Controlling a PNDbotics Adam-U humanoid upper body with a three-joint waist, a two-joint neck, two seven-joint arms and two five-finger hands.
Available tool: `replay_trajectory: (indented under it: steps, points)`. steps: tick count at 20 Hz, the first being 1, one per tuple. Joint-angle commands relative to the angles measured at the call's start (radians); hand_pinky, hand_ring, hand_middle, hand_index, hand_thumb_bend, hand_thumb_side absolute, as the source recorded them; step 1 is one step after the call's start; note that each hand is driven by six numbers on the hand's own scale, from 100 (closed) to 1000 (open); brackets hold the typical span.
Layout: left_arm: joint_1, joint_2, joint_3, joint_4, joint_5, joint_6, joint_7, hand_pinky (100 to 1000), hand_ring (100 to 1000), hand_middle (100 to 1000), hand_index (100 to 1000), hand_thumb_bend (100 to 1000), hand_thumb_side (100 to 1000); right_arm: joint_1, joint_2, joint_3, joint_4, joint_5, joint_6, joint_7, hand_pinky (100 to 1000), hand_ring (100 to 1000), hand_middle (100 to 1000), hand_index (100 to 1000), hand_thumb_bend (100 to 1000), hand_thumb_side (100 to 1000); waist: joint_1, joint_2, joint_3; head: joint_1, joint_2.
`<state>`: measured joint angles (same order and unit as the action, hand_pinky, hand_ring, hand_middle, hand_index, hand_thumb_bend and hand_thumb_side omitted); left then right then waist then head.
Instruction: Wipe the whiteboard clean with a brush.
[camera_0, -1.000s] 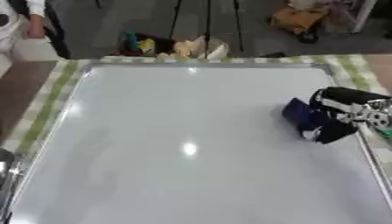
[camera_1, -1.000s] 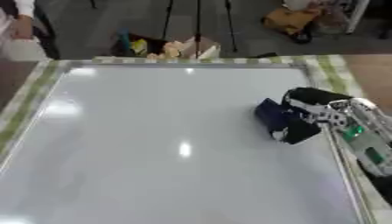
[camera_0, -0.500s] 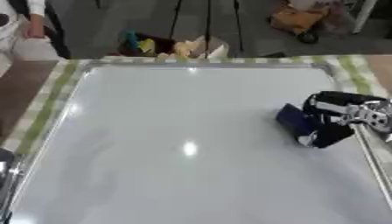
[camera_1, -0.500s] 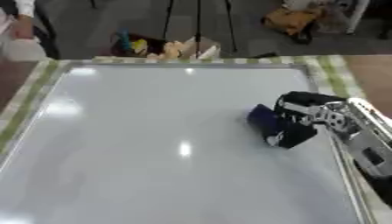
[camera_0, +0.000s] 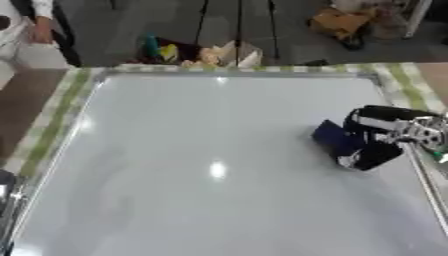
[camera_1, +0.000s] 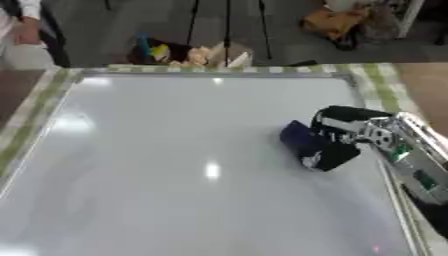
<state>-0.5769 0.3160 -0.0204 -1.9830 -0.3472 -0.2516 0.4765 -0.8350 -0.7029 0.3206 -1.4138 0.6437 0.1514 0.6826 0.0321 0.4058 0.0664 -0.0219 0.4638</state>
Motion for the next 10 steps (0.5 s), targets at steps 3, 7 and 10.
replay_trajectory:
  steps: [3, 7, 10]
  points:
    - [-0.012, 0.01, 0.004, -0.017, 0.004, 0.0, 0.003, 699, 825, 756, 768, 215, 978, -0.007, -0.027, -0.033, 0.046, 0.031, 0.02, -0.032, 517, 531, 290, 373, 100, 348, 0.001, -0.016, 0.002, -0.001, -0.012]
    - [-0.013, 0.011, 0.004, -0.017, 0.003, 0.0, 0.003, 699, 825, 756, 768, 215, 978, -0.004, -0.03, -0.046, 0.076, 0.056, 0.025, -0.055, 520, 532, 289, 372, 100, 343, 0.002, -0.013, 0.002, 0.0, -0.013]
    - [-0.012, 0.011, 0.004, -0.017, 0.003, 0.001, 0.003, 699, 826, 756, 768, 215, 979, -0.002, -0.035, -0.056, 0.089, 0.067, 0.03, -0.071, 518, 531, 287, 371, 100, 343, 0.003, -0.013, 0.0, 0.002, -0.012]
